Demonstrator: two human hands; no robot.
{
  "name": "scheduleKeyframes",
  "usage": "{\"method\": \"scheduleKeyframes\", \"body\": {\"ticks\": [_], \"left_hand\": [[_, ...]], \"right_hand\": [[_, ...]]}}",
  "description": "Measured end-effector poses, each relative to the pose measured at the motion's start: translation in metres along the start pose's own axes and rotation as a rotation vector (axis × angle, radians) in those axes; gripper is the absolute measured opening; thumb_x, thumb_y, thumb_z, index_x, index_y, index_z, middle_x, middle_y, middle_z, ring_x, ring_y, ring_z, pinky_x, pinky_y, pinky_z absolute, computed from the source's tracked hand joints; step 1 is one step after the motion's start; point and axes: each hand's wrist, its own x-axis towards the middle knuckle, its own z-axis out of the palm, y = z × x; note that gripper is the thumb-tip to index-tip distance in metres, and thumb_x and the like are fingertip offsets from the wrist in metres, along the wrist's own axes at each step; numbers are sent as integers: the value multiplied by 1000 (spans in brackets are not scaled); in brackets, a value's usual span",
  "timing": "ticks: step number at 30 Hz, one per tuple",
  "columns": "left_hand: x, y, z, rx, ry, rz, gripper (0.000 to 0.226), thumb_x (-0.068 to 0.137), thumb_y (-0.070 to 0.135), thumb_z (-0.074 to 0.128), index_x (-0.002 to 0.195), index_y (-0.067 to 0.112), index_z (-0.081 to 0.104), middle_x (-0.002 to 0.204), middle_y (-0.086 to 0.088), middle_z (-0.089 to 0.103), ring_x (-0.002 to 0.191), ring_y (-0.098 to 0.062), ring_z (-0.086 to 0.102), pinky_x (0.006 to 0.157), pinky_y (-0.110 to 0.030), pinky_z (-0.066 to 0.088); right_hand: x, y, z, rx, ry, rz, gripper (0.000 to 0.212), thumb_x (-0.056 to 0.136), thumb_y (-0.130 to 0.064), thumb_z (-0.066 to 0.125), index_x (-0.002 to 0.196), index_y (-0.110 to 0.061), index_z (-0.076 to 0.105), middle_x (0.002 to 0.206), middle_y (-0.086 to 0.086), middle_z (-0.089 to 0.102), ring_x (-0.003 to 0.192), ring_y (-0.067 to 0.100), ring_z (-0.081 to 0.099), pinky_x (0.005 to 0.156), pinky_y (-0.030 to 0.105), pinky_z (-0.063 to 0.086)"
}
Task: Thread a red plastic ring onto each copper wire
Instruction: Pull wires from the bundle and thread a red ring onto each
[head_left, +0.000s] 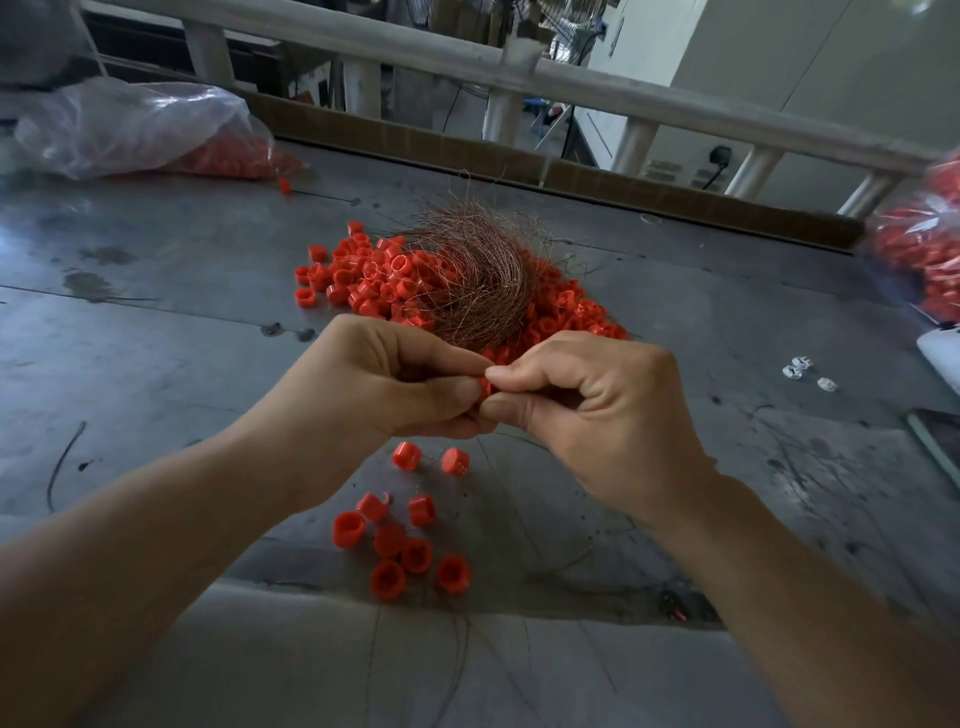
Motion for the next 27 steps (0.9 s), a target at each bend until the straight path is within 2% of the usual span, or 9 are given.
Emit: {"method": "scheduleKeyframes", "body": {"ticks": [10, 13, 18, 23, 27], "left_hand": [[0, 2, 0, -65, -46, -39, 27, 49, 17, 66, 74, 16, 76, 72, -10, 72, 66, -17, 71, 56, -16, 53], [-1, 2, -1, -12, -54, -21, 27, 50, 18, 66, 74, 18, 76, 71, -10, 72, 66, -17, 71, 57, -16, 53], [0, 0, 0, 62, -23, -14, 24, 52, 14, 65, 72, 19, 76, 69, -10, 72, 64, -17, 70, 56, -15, 53], [0, 0, 0, 65, -28, -19, 22, 52, 14, 65, 69, 21, 76, 69, -9, 72, 64, -16, 70, 56, -15, 53], [0, 1, 0, 7, -47, -36, 24, 50, 13, 65, 71, 16, 76, 69, -11, 72, 64, -17, 70, 56, -16, 53]], "right_hand": [[0, 0, -2, 145, 8, 76, 22, 62, -15, 74, 82, -6, 70, 74, -7, 63, 70, 7, 64, 62, 18, 52], [0, -1, -3, 102, -24, 50, 19, 62, -14, 74, 78, -2, 71, 74, -5, 64, 70, 8, 64, 63, 18, 52], [-1, 1, -3, -13, -56, -14, 16, 64, -13, 74, 73, -1, 72, 69, 7, 69, 65, 11, 63, 60, 29, 52], [0, 0, -3, -17, -67, -16, 15, 64, -13, 74, 73, -1, 72, 70, 6, 70, 68, 11, 63, 62, 27, 52], [1, 1, -5, 81, -76, 65, 19, 64, -15, 73, 79, -2, 72, 75, -2, 66, 73, 8, 64, 66, 21, 53]]}}
